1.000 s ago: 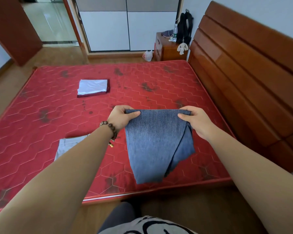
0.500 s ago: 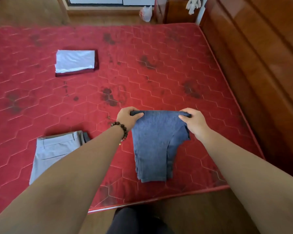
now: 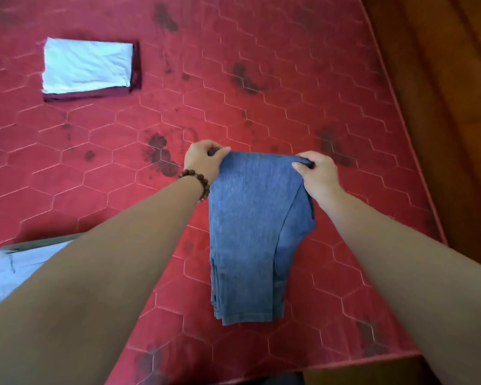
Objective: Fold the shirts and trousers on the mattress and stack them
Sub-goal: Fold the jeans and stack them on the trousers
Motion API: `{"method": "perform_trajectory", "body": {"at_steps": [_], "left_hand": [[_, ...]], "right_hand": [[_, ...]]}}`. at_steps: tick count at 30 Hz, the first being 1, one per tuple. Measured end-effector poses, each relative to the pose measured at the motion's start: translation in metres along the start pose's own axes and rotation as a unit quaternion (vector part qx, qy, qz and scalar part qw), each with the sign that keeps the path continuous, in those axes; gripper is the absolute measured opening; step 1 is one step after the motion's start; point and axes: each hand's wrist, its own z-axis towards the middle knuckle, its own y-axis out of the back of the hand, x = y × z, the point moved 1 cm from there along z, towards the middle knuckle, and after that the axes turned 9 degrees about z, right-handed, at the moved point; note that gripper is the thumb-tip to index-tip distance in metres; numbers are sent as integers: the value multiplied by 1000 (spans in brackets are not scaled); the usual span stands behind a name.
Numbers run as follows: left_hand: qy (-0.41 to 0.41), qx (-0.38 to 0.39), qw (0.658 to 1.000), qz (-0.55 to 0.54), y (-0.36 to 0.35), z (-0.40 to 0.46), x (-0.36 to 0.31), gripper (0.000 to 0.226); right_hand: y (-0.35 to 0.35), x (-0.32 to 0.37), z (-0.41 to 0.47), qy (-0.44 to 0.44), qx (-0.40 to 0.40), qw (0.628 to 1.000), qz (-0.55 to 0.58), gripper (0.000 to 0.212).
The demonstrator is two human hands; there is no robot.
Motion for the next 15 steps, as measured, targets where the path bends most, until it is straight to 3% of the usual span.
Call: {"method": "perform_trajectory", "body": {"at_steps": [3,8,12,15], "left_hand": [[28,-56,998,16,-20,35,11,19],[44,-18,996,77,-70,36,68,29],[-79,72,970,217,-122,13,112,40],[-190,118,901,372,-161,10,132,49]], "right_hand": [[-16,-21,39,5,17,996,-82,27],[-53,-78,37,109,95,957,-250,39],[-100,-129,14,149,166,919,-325,47],[-137,-156,14,175,183,899,-357,52]]}}
